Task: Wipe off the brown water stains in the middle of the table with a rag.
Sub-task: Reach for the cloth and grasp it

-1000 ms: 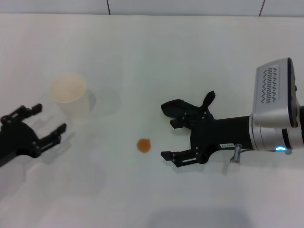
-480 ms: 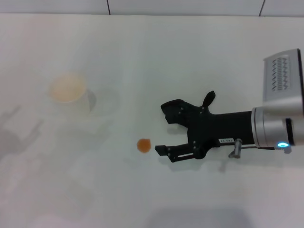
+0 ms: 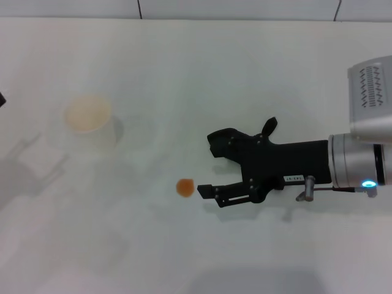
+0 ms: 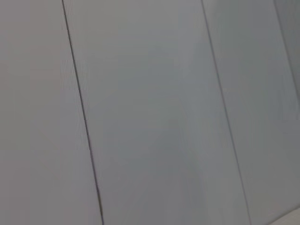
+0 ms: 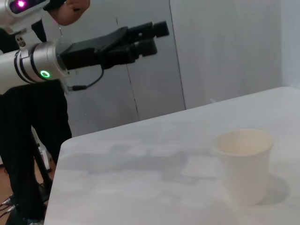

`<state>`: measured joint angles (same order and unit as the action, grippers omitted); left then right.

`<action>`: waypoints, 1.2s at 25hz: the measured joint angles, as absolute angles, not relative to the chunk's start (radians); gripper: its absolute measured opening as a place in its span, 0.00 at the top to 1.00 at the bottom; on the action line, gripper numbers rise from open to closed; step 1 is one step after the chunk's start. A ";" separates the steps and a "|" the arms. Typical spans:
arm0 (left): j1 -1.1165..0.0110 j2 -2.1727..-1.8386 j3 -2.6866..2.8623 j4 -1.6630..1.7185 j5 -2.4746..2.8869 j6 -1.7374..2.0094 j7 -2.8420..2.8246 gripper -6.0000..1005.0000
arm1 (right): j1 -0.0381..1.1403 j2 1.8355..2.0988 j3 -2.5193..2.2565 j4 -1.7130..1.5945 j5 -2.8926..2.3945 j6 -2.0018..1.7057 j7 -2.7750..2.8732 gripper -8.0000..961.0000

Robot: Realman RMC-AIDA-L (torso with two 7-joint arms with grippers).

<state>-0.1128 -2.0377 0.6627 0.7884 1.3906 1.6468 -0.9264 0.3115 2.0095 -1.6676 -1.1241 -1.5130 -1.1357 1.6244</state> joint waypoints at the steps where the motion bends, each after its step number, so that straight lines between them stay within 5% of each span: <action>1: -0.114 -2.038 0.662 0.791 1.395 1.647 -0.937 0.23 | 0.312 2.009 -1.666 -1.125 -1.513 -1.137 1.626 0.13; 30: -0.163 -2.052 0.666 0.945 1.797 1.735 -1.097 0.24 | 0.505 2.008 -1.570 -1.112 -1.776 -1.135 1.929 0.13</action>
<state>-0.1625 -2.0523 0.6662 0.9447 1.7966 1.7347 -1.0968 0.5047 2.0079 -1.5696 -1.1118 -1.7764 -1.1352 1.9290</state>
